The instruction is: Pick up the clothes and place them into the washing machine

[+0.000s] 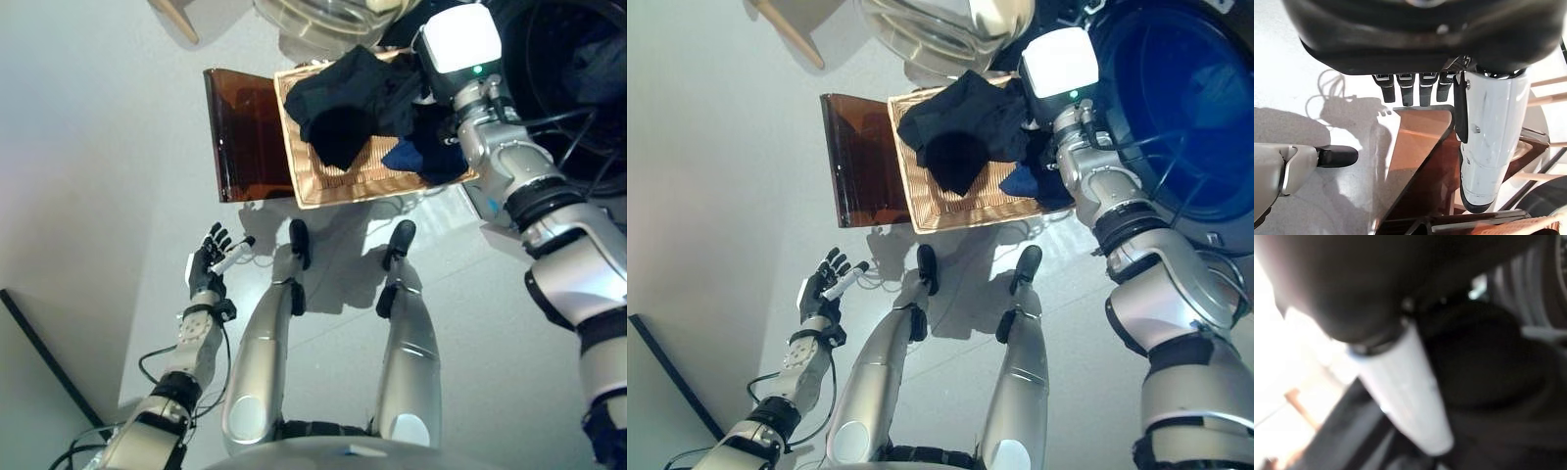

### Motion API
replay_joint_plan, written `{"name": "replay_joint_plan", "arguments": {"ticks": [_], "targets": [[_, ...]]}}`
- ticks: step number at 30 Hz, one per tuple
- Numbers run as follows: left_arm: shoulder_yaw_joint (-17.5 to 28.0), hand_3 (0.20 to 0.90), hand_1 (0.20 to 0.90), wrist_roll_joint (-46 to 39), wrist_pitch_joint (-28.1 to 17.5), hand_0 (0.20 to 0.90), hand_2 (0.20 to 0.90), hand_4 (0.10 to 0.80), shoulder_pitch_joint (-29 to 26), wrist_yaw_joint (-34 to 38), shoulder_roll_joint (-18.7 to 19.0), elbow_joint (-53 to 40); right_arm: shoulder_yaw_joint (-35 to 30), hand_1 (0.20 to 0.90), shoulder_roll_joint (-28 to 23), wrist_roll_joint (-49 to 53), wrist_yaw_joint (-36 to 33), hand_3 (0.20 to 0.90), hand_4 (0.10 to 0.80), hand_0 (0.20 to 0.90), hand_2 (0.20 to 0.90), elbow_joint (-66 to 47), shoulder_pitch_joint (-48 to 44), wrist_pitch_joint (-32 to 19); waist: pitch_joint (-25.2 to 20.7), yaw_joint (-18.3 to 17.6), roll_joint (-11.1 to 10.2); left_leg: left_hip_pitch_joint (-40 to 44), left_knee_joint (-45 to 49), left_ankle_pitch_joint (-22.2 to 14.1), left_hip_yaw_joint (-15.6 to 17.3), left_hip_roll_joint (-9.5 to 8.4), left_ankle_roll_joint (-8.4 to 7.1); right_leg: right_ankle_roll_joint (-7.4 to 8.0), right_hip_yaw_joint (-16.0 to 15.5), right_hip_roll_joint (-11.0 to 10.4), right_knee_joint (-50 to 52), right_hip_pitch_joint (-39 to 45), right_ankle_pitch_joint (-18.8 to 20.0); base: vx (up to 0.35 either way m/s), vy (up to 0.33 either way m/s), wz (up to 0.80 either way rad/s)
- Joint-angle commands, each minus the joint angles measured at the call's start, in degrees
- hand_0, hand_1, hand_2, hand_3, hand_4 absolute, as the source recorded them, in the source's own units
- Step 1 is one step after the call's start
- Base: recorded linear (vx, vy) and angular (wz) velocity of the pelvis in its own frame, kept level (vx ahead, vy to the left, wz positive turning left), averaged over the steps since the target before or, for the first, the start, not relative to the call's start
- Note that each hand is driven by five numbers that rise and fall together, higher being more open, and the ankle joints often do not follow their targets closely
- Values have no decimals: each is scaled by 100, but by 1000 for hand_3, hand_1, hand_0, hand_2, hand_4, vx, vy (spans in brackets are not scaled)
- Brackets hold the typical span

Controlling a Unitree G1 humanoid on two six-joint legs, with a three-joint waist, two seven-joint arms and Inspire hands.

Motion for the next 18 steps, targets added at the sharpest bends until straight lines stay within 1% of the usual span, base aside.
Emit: {"name": "replay_joint_plan", "arguments": {"ticks": [1,2,4,5,6,9,11,12,18], "targets": [[318,900,900,51,-334,900,900,800,401,131,174,89,-462,200,-367,425,-562,200,300,200,200,-888,-233,-283,-294,103,49,62,-589,293,-75,9,-514,122,-107,67,834,57,-676,33,1,-4],[314,900,900,51,-332,900,900,800,406,131,174,93,-464,200,-368,425,-557,200,300,200,200,-893,-222,-281,-324,99,35,129,-586,147,-121,-7,-567,185,-55,66,876,104,-826,32,-1,-4],[335,900,900,59,-333,900,900,800,404,144,146,133,-794,200,-312,806,-596,200,300,200,200,-1109,45,-434,-347,77,2,176,-594,134,-113,-10,-562,189,-55,64,835,179,-823,32,2,-4],[362,900,900,42,-335,900,900,800,400,165,135,145,-1046,200,-225,1135,-590,200,300,200,200,-1276,253,-552,-333,63,0,139,-599,267,-65,3,-502,130,-93,70,788,158,-674,-61,18,-6],[359,900,900,42,-334,900,900,800,401,165,138,145,-1055,200,-227,1134,-587,200,300,200,200,-1283,262,-549,-338,69,-1,137,-604,271,-64,4,-502,130,-93,73,780,157,-667,-65,26,-7],[393,900,900,19,-306,900,900,800,404,174,70,282,-1440,200,-20,1597,-615,200,300,200,200,-1465,628,-715,-360,36,-20,192,-613,245,-38,10,-484,132,-60,86,753,198,-666,34,17,-7],[415,900,900,8,-301,900,900,800,432,199,21,300,-1788,200,232,2035,-674,200,300,200,200,-1646,972,-869,-369,-5,-23,242,-624,230,-31,10,-463,132,-41,83,740,229,-672,44,22,-8],[410,900,900,8,-301,900,900,800,436,199,26,299,-1798,200,232,2033,-672,200,300,200,200,-1654,985,-866,-372,0,-27,245,-626,230,-29,10,-463,132,-39,83,739,231,-673,27,16,-5],[433,900,900,41,-287,900,900,800,465,225,-31,333,-2351,200,691,2836,-700,200,300,200,200,-2076,1759,-1235,-393,-65,-28,304,-657,220,10,9,-449,136,-30,85,682,310,-676,33,9,-4]]}}
